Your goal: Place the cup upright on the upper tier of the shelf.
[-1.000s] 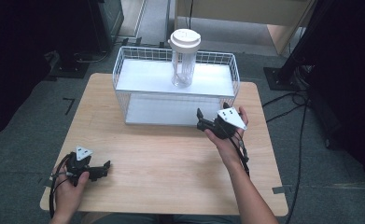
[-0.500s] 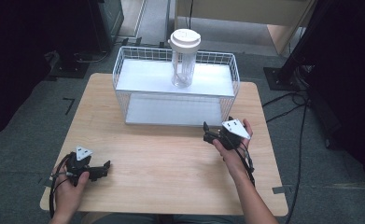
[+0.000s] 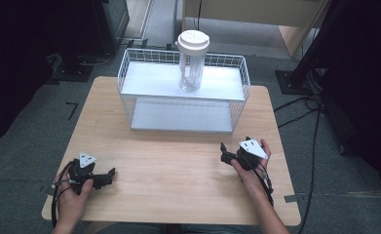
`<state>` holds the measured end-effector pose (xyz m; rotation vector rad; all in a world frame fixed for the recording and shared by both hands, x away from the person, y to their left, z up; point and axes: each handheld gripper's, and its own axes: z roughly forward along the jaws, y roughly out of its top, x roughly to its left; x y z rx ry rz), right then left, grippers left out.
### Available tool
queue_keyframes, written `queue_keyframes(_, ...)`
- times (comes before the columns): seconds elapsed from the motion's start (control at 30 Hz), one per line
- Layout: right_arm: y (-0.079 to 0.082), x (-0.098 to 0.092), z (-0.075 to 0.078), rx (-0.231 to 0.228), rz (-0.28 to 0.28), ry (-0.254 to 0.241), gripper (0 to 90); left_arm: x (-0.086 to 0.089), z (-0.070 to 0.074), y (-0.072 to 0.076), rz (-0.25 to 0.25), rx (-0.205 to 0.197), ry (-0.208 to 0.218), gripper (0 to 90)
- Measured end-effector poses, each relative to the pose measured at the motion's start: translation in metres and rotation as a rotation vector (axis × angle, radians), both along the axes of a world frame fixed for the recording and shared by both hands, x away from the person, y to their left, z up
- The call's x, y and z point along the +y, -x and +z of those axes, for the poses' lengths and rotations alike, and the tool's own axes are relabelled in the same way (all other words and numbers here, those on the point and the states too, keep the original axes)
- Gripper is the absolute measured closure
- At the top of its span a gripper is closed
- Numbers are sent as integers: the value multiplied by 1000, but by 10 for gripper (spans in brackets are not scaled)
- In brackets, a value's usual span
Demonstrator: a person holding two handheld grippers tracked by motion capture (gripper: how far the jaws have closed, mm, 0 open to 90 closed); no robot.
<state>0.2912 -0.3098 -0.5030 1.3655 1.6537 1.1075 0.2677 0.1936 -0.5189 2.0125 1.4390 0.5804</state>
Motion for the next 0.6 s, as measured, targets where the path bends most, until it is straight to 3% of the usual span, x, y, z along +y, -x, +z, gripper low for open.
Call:
queue_keyframes(0.23, 17, -10, -12, 29, -13, 5, 21, 0, 0, 0, -1, 1, -2, 0)
queue_keyframes(0.43, 30, -21, -15, 46, -30, -6, 21, 0, 0, 0, -2, 1, -2, 0)
queue_keyframes(0.6, 41, -31, -16, 61, -14, 3, 21, 0, 0, 0, -2, 1, -3, 0)
